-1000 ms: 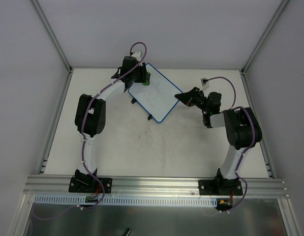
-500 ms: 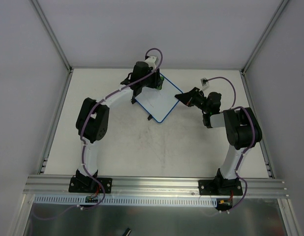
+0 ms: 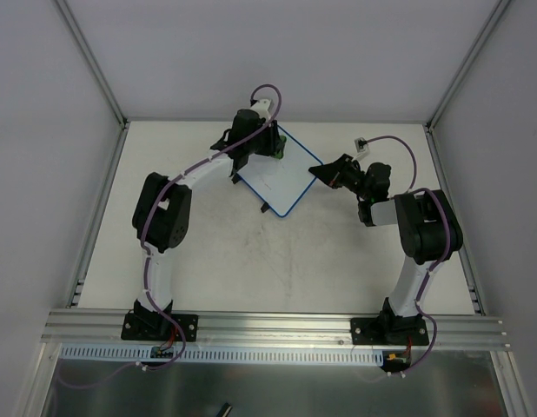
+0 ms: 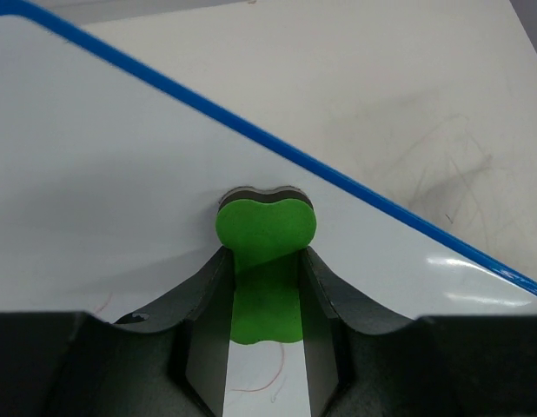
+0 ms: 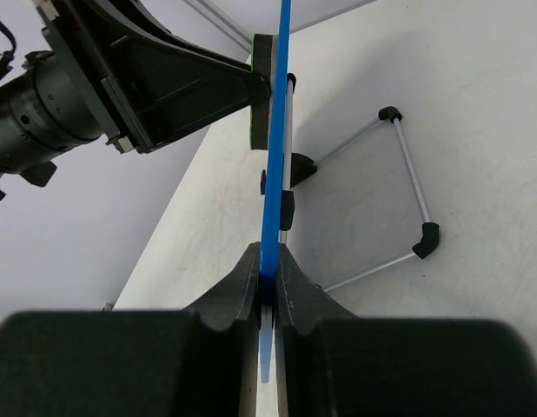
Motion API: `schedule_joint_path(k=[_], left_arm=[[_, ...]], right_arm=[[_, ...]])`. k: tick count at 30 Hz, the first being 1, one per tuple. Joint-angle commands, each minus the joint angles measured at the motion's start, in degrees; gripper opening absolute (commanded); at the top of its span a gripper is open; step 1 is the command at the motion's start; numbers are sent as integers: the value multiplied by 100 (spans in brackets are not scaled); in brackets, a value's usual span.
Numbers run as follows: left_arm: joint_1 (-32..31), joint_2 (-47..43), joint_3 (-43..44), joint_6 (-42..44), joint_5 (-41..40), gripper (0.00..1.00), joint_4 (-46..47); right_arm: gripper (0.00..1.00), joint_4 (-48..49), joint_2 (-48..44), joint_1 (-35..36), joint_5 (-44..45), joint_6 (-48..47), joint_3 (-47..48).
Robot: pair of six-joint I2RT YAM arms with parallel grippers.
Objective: Erase the whiteboard
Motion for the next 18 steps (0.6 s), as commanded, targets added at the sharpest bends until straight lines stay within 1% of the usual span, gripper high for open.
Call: schedule_joint_path(k=[1, 6, 14, 18], left_arm=[[469, 244, -263, -564, 117, 0, -304], [803, 218, -527, -959, 11, 0, -304], [1313, 429, -729, -1724, 573, 0, -313], [1401, 456, -808, -2032, 469, 0, -339]], right_arm=[[0, 831, -221, 149, -462, -250, 45], [0, 858, -221, 149, -461, -232, 36], [0, 981, -203, 132, -479, -153, 18], [0, 1033, -177, 114, -496, -109, 10]])
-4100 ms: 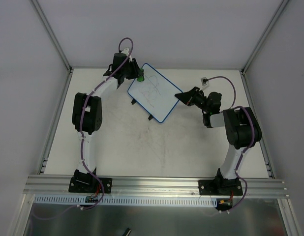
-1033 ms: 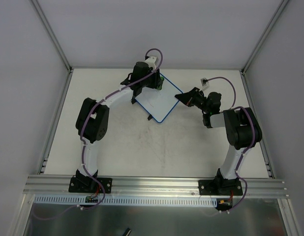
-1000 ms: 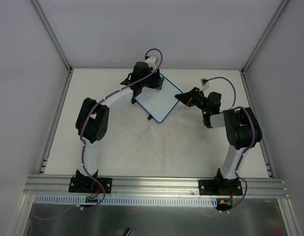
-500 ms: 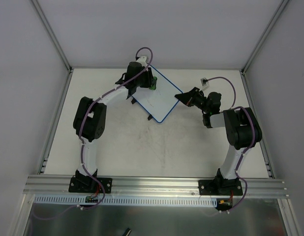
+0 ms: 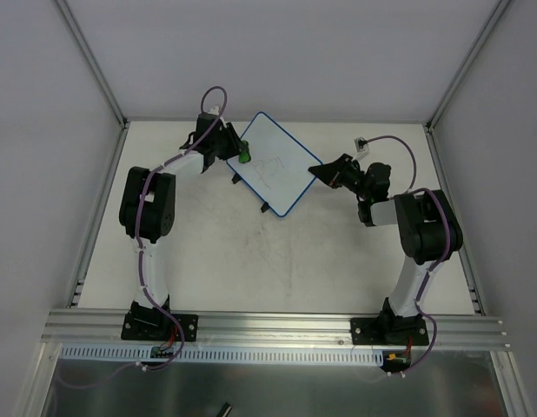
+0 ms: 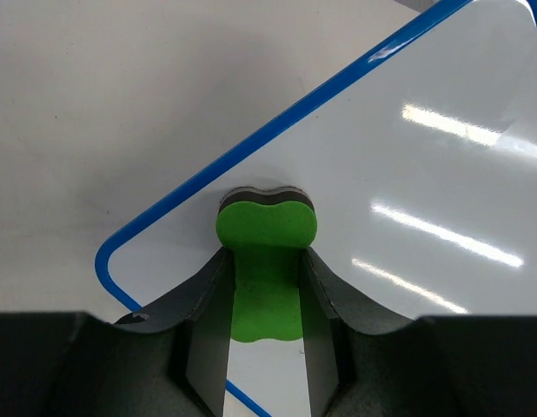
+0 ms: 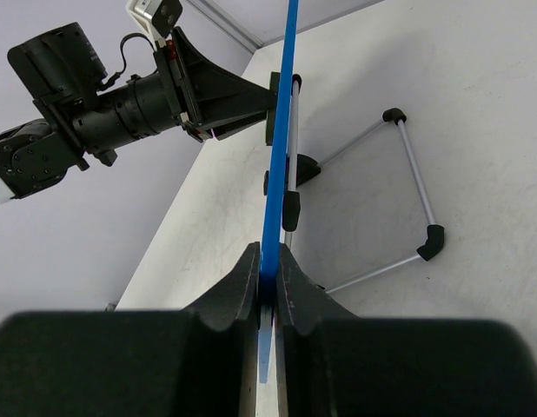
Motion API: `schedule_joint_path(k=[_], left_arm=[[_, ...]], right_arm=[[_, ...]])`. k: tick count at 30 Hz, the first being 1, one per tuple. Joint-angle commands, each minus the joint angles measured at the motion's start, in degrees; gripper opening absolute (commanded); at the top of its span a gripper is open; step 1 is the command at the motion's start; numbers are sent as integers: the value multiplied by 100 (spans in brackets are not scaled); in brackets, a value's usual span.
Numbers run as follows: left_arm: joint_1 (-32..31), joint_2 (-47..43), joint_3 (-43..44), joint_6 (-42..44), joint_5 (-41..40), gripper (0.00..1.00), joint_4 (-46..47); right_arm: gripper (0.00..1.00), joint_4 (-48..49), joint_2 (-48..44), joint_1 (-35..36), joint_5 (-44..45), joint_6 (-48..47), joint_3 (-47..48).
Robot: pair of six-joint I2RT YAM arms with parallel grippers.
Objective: Erase the whiteboard
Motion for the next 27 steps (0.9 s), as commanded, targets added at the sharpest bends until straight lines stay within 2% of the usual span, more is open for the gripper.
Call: schedule_joint_path(k=[1, 10, 24, 27], left_arm=[[35, 257, -229, -411, -87, 0, -302], [-8, 266, -159, -491, 71, 0, -250], [-1406, -385, -115, 898, -737, 0, 137], [-1634, -481, -98, 1371, -624, 0, 137]], right_arm=[[0, 992, -177, 99, -479, -146, 10], [0, 1045, -150, 99, -479, -102, 27], [0, 1053, -124, 99, -488, -76, 36], [0, 1053, -115, 99, -488, -76, 45]])
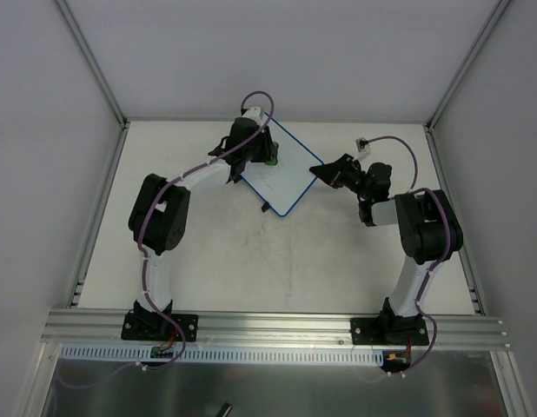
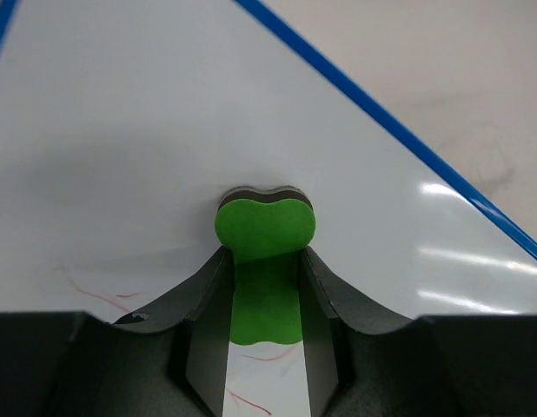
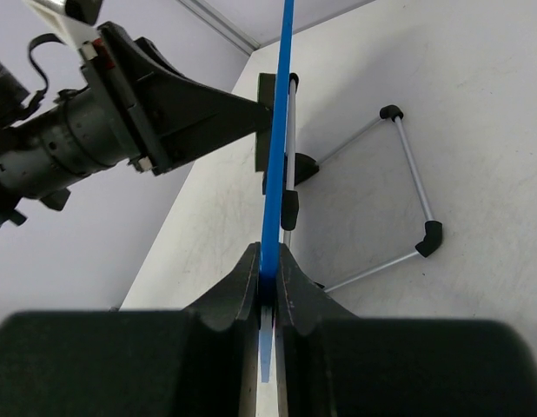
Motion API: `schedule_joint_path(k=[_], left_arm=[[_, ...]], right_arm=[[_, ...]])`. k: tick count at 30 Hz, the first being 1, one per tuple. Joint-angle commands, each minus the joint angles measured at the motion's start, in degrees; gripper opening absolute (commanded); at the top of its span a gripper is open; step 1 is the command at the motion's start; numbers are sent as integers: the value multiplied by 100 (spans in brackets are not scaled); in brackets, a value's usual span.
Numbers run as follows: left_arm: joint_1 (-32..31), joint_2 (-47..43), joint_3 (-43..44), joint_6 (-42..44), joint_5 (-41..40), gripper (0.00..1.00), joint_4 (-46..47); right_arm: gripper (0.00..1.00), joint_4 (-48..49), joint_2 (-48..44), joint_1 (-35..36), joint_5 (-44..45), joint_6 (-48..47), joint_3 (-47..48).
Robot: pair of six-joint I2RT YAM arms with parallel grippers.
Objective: Erase the whiteboard
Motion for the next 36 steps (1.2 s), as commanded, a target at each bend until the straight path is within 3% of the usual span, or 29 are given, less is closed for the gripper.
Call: schedule_joint_path(k=[1, 10, 16, 25, 32, 36], left_arm=[[-552, -152, -58, 715, 343, 0, -51], [-1414, -345, -129, 2094, -201, 0, -51], [-1634, -213, 30, 2368, -870, 0, -95], [-1617, -178, 30, 2168, -842, 0, -95], [-941, -143, -154, 1016, -457, 0, -200], [-545, -231, -339, 830, -571, 0, -244]], right_arm=[[0, 1080, -115, 123, -501, -163, 45], [0, 1106, -89, 123, -510, -111, 71], [0, 1124, -98, 123, -510, -102, 54], [0, 1141, -89, 123, -519, -84, 54], [0, 1176, -89, 114, -519, -84, 36], [0, 1203, -89, 114, -519, -67, 27]])
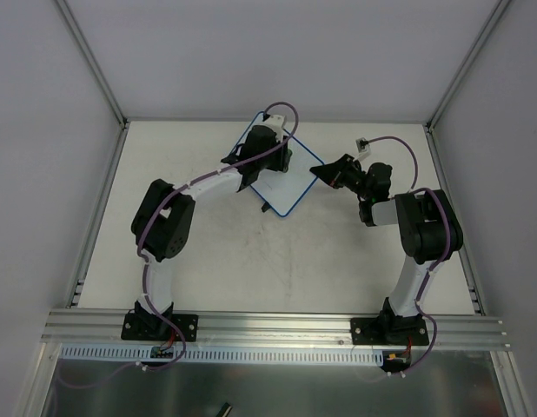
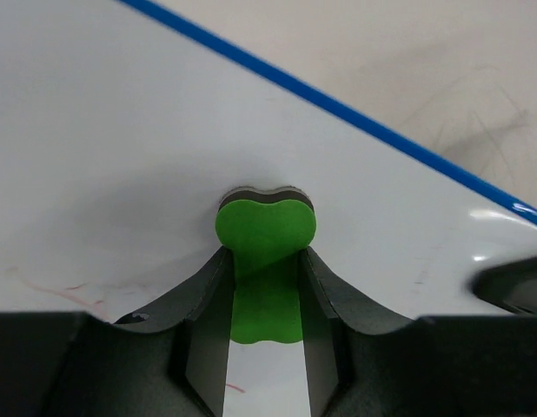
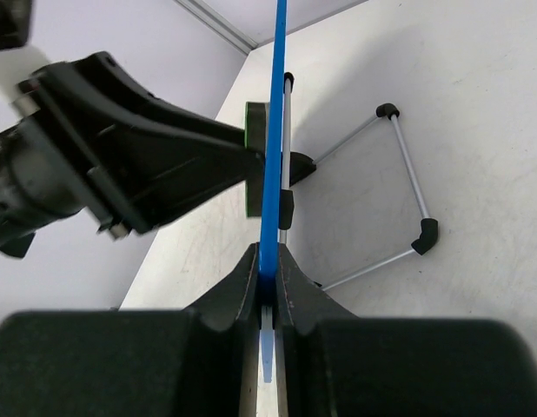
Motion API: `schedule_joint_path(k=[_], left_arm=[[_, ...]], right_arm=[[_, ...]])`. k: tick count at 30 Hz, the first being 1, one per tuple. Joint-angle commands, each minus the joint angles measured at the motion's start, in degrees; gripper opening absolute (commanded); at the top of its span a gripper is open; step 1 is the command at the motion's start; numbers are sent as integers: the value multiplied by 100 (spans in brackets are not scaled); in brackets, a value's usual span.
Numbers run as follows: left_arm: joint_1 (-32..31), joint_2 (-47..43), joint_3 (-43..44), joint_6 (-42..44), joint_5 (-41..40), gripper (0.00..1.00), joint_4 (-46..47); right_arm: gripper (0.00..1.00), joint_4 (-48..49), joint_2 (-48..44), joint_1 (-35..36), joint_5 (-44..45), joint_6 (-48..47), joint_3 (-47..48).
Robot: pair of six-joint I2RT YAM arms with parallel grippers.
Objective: Erase the whiteboard
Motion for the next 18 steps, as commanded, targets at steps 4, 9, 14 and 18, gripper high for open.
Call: schedule_joint_path(k=[4, 9, 14, 18], left_arm=[[682, 171, -248, -368, -127, 0, -310], [973, 453, -116, -954, 83, 0, -547], [1377, 567, -300, -1895, 496, 0, -547], [1772, 708, -406, -2476, 847, 0, -530]], right_arm=[[0, 1273, -91, 129, -519, -34, 43], [0, 1334, -91, 120, -519, 1, 16], [0, 1404, -82, 112, -519, 36, -10], [0, 1440, -91, 112, -519, 63, -19]])
